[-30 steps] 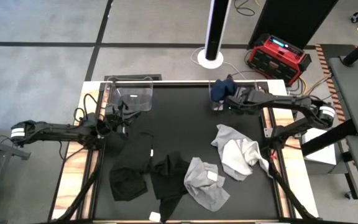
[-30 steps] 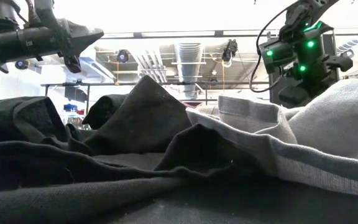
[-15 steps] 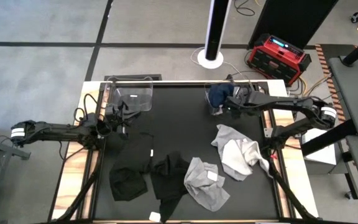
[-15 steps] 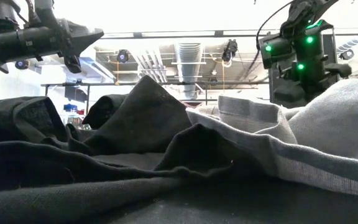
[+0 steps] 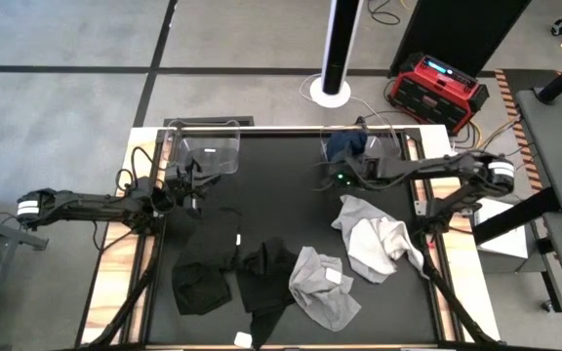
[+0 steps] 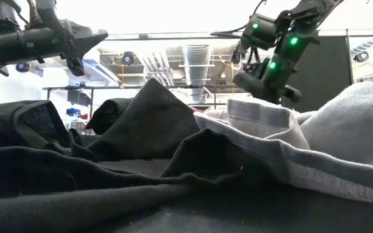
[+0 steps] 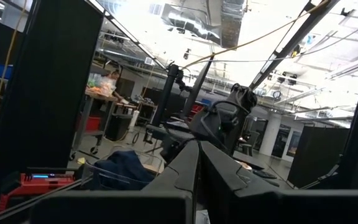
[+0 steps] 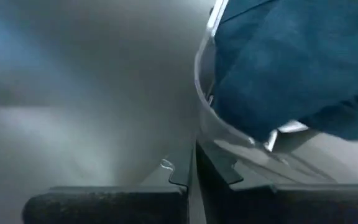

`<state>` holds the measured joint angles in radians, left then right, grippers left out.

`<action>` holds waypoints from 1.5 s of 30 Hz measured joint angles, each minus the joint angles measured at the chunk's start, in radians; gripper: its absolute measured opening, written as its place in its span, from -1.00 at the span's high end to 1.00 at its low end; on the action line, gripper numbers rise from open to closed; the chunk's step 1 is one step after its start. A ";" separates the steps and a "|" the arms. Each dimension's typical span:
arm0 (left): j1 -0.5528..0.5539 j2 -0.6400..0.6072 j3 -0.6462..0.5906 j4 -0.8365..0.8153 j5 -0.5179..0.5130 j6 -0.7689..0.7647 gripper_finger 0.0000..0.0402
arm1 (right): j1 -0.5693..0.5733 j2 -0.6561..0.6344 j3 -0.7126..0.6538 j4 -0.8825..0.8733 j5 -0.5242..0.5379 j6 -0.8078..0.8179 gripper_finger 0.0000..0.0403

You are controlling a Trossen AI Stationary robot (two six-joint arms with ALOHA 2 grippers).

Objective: Sort towels by color in basket
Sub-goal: Adjust the right transparent bin, then put the top gray towel into the left transparent bin

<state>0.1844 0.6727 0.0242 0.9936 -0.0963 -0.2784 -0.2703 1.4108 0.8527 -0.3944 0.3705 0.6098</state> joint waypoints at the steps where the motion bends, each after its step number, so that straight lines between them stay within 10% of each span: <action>1: 0.000 0.000 0.000 0.000 0.000 0.000 1.00 | -0.001 0.017 0.004 0.006 0.014 -0.001 0.94; 19: 0.000 0.000 0.000 0.000 0.000 0.000 1.00 | -0.020 0.049 0.031 -0.020 0.154 0.018 0.94; 35: -0.024 0.029 0.031 -0.014 0.147 -0.082 1.00 | 0.182 -0.095 0.184 -0.399 -0.255 -0.066 0.94; 45: -0.053 0.153 0.109 -0.016 0.142 -0.074 1.00 | 0.345 -0.066 0.218 -0.596 -0.313 0.039 0.92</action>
<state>0.1314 0.8253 0.1332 0.9771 0.0456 -0.3523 0.0744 1.3444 1.0710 -0.9907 0.0578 0.6490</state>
